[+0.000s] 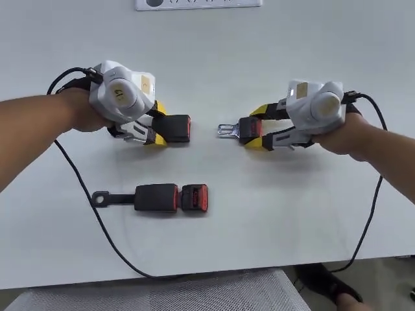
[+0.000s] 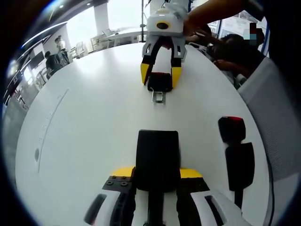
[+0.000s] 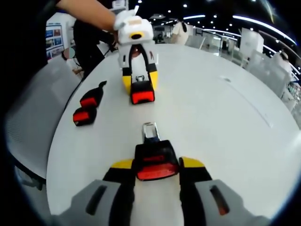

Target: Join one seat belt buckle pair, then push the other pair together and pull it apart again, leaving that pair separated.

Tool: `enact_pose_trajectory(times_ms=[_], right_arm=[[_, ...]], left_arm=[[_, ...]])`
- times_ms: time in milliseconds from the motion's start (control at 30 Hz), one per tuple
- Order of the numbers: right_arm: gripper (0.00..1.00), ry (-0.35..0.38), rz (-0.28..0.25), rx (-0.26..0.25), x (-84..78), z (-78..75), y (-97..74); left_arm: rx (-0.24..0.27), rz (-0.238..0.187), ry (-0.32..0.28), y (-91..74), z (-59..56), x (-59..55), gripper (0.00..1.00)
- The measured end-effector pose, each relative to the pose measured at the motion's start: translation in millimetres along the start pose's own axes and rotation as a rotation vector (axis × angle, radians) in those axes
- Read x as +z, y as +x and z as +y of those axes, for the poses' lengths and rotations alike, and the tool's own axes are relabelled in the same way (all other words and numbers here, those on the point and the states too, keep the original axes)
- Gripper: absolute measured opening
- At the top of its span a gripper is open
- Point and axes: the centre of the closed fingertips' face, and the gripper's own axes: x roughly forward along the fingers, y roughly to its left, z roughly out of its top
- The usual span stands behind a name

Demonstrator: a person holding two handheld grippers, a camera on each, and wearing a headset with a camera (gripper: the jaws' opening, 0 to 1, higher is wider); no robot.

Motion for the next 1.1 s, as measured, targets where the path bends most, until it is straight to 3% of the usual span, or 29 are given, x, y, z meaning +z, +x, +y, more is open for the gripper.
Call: enact_pose_trajectory(times_ms=[567,967,1033,1100], right_arm=[[0.37,0.017,0.031,-0.005,-33.7,8.3,-40.5],[0.38,0.012,0.032,-0.005,-37.8,10.4,-48.9],[0.4,-0.019,0.046,-0.015,-38.3,11.3,-49.3],[0.5,-0.004,0.054,-0.029,-38.4,12.1,-48.6]], left_arm=[[0.002,0.012,-0.003,1.9,-0.9,1.2,0.34],[0.016,0.013,-0.012,1.7,-3.7,2.8,0.34],[0.015,0.017,-0.015,1.7,-3.4,3.3,0.34],[0.016,0.025,-0.014,1.6,-3.9,4.1,0.34]])
